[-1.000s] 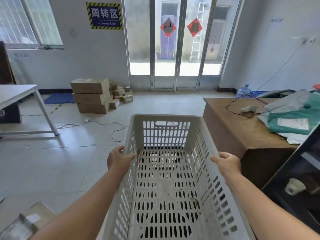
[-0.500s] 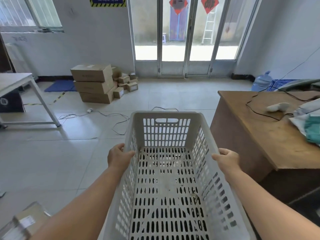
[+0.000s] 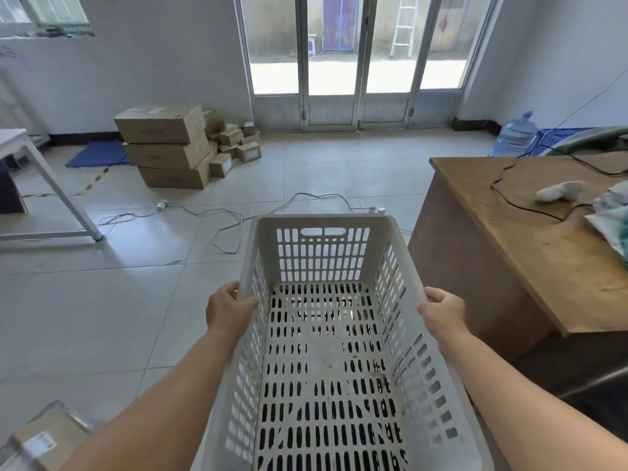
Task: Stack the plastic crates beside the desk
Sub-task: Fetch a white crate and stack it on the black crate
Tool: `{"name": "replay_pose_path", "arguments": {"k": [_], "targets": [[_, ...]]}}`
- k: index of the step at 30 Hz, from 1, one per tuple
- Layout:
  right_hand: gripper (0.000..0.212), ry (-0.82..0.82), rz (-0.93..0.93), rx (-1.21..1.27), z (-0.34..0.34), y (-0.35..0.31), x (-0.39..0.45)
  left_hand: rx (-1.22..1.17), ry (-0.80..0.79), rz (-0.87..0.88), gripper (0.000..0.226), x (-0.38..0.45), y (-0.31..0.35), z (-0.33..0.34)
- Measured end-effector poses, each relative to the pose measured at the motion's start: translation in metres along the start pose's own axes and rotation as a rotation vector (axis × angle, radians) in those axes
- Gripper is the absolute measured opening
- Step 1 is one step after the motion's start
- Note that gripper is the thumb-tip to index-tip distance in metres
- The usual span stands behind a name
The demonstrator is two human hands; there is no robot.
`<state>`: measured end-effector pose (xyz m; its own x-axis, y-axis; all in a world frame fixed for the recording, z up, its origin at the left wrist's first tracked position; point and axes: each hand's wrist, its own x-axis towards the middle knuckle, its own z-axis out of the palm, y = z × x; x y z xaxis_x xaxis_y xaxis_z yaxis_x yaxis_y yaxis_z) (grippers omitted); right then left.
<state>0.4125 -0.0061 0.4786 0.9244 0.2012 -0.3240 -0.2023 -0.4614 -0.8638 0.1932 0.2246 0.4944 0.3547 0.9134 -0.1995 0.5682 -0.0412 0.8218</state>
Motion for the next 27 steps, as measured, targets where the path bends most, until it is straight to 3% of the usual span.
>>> {"name": "replay_pose_path", "arguments": {"k": [5,11,13,18,27], "targets": [[0.037,-0.005,-0.024,-0.044,0.007,0.003,0.013,-0.039,0.022,-0.026,0.06,0.004,0.001,0.004],[0.04,-0.002,-0.021,-0.028,0.008,0.008,0.016,-0.004,-0.016,-0.014,0.042,0.001,0.001,0.002],[0.044,-0.011,-0.014,-0.042,0.007,0.007,0.012,0.021,-0.051,0.002,0.053,-0.001,0.0,0.0],[0.056,-0.049,-0.01,-0.108,0.0,0.005,-0.002,0.07,-0.069,-0.003,0.027,-0.015,-0.012,-0.005],[0.069,-0.1,0.018,-0.201,-0.024,0.034,-0.059,0.024,-0.123,-0.024,0.059,-0.064,-0.044,-0.02]]}}
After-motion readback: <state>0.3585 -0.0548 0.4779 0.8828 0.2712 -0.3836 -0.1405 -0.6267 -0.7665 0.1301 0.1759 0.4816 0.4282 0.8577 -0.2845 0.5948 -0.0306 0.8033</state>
